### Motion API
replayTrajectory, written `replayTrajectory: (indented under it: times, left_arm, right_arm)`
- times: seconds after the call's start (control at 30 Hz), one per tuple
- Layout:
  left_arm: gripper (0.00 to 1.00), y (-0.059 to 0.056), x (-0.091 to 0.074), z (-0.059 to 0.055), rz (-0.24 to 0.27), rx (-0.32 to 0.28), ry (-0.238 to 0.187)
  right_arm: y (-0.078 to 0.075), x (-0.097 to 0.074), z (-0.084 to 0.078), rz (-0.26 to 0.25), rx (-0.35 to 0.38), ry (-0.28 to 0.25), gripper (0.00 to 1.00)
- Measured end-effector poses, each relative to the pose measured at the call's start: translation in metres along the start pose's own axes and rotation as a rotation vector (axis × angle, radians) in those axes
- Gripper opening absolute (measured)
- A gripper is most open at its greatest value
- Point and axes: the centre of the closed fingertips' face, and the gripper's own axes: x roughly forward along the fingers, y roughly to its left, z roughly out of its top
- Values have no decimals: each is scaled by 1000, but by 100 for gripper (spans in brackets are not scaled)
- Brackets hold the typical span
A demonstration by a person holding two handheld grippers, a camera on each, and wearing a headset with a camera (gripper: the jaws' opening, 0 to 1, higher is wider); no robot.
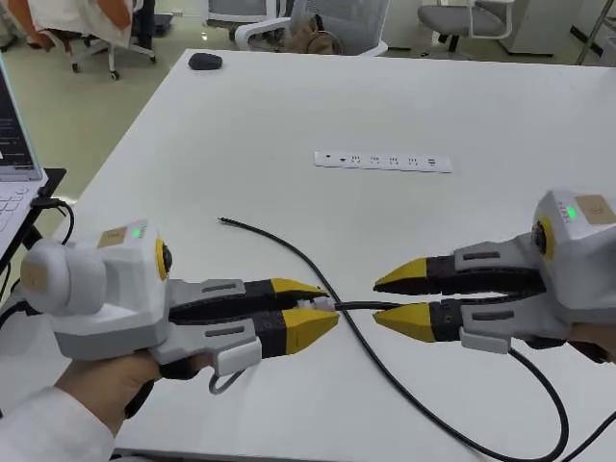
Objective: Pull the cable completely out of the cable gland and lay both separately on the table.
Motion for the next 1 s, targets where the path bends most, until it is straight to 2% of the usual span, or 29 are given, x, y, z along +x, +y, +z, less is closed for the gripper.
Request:
replayTrajectory:
  times: [0.13, 0.37, 0.73, 1.0]
  left_arm:
    - [17, -1, 0, 1, -6, -1, -5]
    - [17, -8, 2, 1, -32, 4, -8]
    - [17, -13, 2, 0, -56, -3, -15]
    - [17, -14, 2, -1, -65, -9, -14]
  right_arm:
    - [5, 5, 9, 18, -30, 1, 15]
    - [10, 11, 11, 33, -43, 19, 14]
    - [18, 14, 2, 50, -41, 71, 5]
    - [21, 13, 1, 51, -41, 69, 3]
